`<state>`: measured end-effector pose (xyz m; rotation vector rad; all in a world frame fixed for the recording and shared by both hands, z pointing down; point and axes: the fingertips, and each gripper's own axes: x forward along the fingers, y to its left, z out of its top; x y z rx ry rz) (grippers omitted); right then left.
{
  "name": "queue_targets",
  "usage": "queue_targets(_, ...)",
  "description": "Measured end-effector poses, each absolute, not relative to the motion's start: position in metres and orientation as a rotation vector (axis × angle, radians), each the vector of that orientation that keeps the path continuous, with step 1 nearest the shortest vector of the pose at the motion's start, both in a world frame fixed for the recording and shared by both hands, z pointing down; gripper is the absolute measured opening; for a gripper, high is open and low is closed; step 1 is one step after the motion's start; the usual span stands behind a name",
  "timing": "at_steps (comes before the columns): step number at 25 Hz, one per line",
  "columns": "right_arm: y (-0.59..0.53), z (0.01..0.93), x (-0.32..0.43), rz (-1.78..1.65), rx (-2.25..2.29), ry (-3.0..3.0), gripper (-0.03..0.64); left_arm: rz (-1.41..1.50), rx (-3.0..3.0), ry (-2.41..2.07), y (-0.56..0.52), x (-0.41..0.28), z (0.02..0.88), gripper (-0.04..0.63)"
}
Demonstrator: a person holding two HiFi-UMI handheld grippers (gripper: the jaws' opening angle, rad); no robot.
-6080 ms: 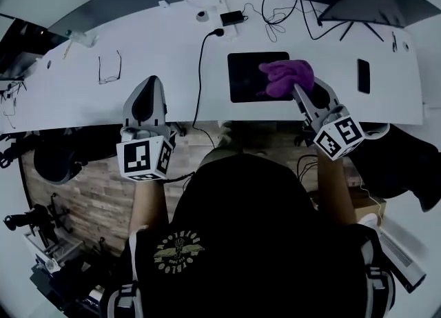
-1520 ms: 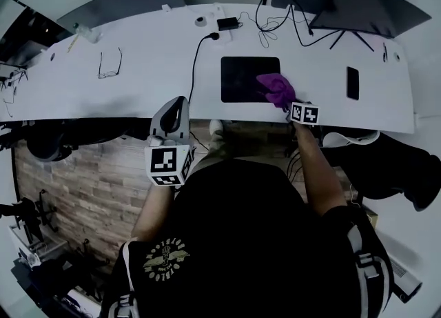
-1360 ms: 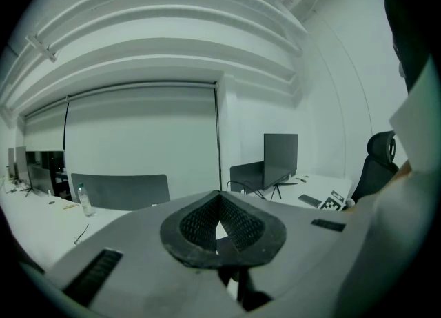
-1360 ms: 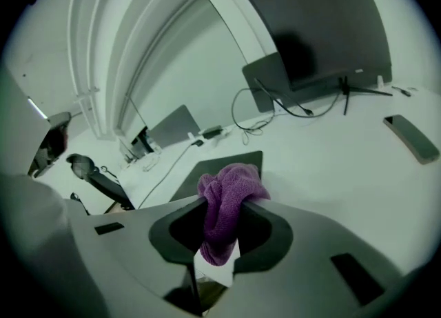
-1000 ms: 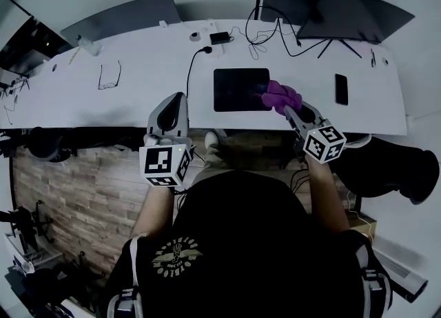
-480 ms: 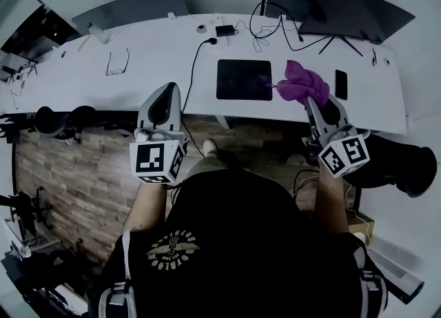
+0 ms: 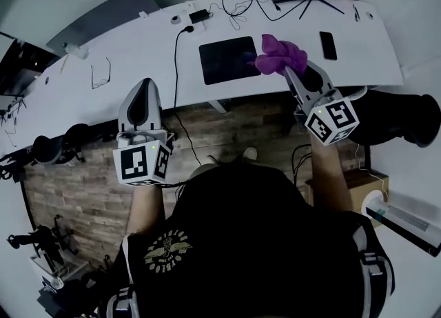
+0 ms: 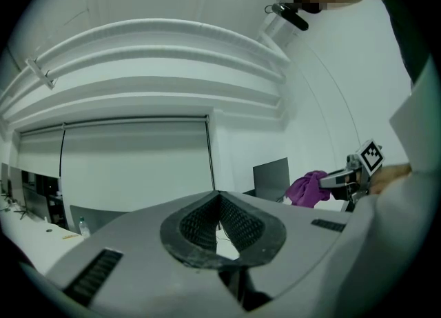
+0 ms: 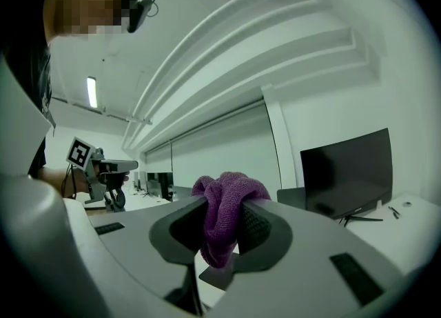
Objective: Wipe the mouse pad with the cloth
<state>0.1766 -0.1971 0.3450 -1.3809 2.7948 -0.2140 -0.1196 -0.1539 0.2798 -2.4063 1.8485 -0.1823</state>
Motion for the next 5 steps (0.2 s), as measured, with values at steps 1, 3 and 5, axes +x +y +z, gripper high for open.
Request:
queue_targets(1, -0.196, 0.347, 0.173, -0.218, -1.387, 2.796, 0.078, -0.182, -2.415, 1.845, -0.152, -0.123, 0.282, 0.002)
queue_targets(3, -0.195, 0.348, 0.162, -0.23, -1.388, 2.794, 0.078, -0.173, -2.422, 1.847, -0.15, -0.136, 0.286, 0.002)
queue_targets(5, -0.196, 0.348, 0.148, -0.243, -1.381, 2.789, 0.078, -0.159, -2.419, 1.856, -0.148, -0.152, 0.287, 0.002)
